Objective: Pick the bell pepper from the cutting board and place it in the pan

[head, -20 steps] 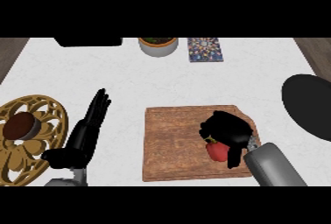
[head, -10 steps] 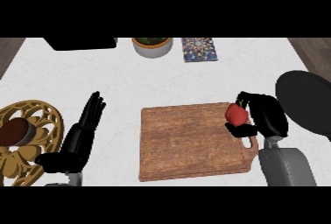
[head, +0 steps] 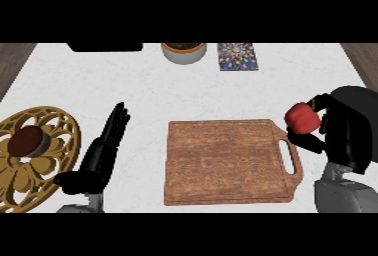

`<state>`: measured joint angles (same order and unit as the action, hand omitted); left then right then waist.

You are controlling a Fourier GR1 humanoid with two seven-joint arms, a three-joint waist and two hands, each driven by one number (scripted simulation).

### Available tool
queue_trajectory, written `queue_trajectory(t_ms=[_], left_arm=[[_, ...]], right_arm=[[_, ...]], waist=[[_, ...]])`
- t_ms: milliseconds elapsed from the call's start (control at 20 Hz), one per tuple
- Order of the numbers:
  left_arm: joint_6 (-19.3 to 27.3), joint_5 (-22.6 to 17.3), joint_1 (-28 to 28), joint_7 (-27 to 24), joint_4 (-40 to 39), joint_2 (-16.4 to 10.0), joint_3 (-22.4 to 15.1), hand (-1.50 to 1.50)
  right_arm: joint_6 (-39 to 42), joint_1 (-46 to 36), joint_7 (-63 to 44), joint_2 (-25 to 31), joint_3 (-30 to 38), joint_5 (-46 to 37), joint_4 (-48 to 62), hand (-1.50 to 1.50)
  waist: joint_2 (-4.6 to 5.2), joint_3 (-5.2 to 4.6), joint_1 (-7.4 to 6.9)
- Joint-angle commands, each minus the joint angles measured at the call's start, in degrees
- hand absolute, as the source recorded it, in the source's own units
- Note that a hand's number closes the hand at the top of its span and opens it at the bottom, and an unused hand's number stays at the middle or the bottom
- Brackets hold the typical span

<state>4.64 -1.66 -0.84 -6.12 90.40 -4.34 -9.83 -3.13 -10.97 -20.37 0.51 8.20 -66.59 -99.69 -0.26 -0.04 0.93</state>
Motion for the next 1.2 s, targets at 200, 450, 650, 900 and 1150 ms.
queue_trajectory(t_ms=[200,450,650,900,1150], left_arm=[[-2.86,-1.76,-1.18,-0.08,-0.96,-1.77,2.89,0.00],[-1.28,0.61,-2.29,-0.24,-2.23,1.30,0.25,0.00],[-1.09,0.02,-2.47,1.11,-0.51,1.20,0.69,0.00],[-1.96,0.45,0.79,1.98,2.96,0.40,-0.51,0.00],[-3.47,-0.51,-1.25,0.41,0.39,-0.29,1.35,0.00]], right_arm=[[-5.22,1.28,1.33,2.36,11.36,11.92,-0.59,1.50],[-16.85,-4.25,9.45,8.64,16.89,11.41,18.24,1.50],[-19.56,-5.51,17.01,19.44,24.82,14.57,27.35,1.50],[-32.30,-12.27,25.94,21.35,29.40,20.27,43.35,1.50],[-34.89,-19.26,37.42,29.16,33.50,26.56,61.73,1.50]], waist=[[0.24,0.05,-0.80],[0.41,0.07,-1.22],[0.66,0.15,-1.44],[0.61,0.20,-2.22],[0.87,0.23,-2.62]])
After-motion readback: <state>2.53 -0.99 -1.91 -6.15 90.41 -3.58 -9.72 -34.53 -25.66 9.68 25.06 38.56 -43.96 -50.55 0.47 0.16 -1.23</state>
